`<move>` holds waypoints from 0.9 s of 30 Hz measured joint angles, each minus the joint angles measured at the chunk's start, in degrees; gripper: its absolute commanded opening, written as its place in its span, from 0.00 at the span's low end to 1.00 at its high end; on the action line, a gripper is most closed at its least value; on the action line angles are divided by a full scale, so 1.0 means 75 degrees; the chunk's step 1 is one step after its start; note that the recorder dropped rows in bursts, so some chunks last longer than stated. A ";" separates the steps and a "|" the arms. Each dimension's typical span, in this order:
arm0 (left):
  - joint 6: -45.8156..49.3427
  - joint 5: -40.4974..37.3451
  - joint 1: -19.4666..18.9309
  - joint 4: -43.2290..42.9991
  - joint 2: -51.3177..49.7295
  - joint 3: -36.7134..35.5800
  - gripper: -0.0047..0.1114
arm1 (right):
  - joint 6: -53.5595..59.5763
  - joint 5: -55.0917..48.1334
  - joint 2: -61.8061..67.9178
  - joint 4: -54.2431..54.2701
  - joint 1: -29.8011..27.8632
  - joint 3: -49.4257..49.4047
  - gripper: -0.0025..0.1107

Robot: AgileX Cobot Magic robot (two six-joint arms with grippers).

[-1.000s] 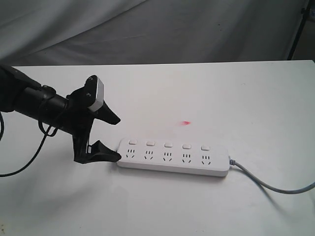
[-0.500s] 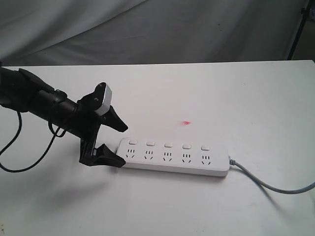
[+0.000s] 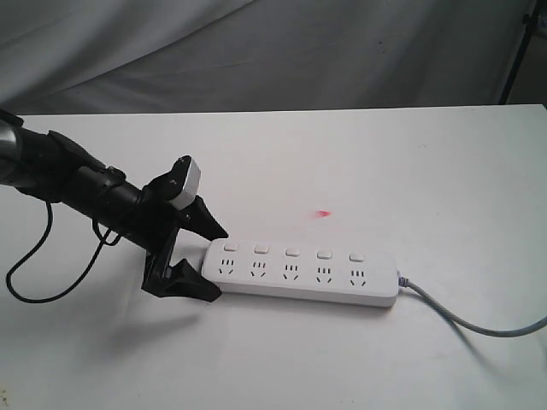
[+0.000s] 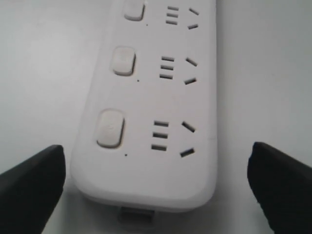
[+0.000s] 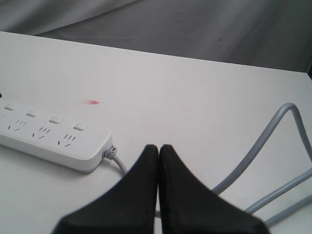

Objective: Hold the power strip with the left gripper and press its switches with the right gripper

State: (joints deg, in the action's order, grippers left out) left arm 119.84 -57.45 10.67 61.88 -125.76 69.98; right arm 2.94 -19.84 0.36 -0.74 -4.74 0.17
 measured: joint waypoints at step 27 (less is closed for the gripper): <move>0.0004 0.0202 0.0000 0.0000 0.0001 0.0000 0.29 | 0.0000 0.0000 0.0000 0.0000 0.0000 0.0000 0.02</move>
State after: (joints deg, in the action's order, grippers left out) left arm 119.87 -55.94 10.67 61.88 -125.76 69.98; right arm 2.94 -19.84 0.36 -0.74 -4.74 0.17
